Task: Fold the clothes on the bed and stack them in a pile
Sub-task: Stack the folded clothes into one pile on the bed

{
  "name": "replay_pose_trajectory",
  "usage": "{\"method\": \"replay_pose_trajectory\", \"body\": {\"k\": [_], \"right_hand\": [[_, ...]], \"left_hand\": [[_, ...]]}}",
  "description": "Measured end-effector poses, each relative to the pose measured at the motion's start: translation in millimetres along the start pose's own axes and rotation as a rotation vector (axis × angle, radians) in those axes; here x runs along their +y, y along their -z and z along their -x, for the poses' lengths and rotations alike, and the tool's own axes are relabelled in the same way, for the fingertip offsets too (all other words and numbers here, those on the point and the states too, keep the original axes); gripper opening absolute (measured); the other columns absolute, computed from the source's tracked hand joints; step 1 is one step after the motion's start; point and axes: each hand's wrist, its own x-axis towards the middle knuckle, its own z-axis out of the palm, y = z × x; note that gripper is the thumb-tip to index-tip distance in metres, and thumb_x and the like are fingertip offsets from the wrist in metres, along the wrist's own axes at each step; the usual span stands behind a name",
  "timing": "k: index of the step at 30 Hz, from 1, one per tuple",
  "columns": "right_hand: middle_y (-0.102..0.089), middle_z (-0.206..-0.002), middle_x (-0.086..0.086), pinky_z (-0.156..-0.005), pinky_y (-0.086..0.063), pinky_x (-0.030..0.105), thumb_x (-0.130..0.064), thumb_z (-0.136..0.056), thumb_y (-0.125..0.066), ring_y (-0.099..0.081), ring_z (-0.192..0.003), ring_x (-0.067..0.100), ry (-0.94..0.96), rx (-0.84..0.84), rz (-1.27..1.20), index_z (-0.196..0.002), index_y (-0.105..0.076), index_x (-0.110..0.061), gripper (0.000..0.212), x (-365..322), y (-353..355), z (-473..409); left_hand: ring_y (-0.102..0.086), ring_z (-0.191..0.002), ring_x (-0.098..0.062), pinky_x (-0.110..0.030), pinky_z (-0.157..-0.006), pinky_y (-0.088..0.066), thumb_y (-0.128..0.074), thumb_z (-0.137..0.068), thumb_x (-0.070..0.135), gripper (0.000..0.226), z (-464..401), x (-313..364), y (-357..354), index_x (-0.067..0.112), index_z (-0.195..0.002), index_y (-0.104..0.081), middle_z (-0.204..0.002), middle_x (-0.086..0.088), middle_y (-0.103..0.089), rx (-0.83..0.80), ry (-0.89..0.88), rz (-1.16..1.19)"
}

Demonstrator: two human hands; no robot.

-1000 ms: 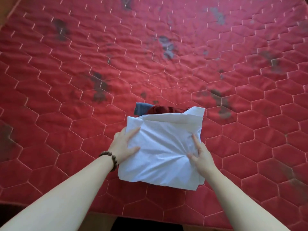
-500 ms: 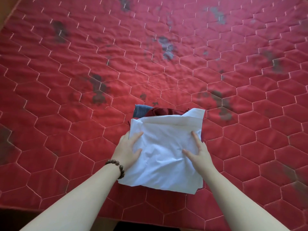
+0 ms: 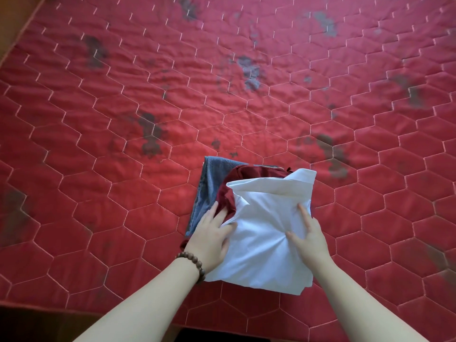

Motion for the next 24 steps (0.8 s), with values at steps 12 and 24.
{"method": "replay_pose_trajectory", "body": {"k": [12, 24], "right_hand": [[-0.045, -0.133, 0.003, -0.091, -0.035, 0.028, -0.018, -0.086, -0.064, -0.046, -0.105, 0.014, -0.005, -0.077, -0.054, -0.145, -0.016, -0.053, 0.084, -8.2, -1.2, -8.6], [-0.044, -0.122, -0.009, -0.091, -0.036, 0.018, -0.012, -0.088, -0.06, -0.047, -0.108, -0.005, 0.277, 0.072, -0.089, -0.138, -0.02, -0.063, 0.082, -61.8, 3.1, -3.7]], "left_hand": [[-0.043, -0.131, -0.024, -0.03, -0.1, -0.044, -0.057, -0.086, 0.015, 0.04, -30.6, -6.9, 3.4, 0.036, -0.118, -0.065, -0.155, 0.001, -0.021, -0.078, 0.38, 0.266], [-0.057, -0.109, -0.017, -0.016, -0.093, -0.039, -0.067, -0.083, 0.013, 0.046, -19.1, -15.7, 43.0, 0.042, -0.118, -0.064, -0.127, -0.004, -0.048, 0.323, 0.366, 0.355]]}}
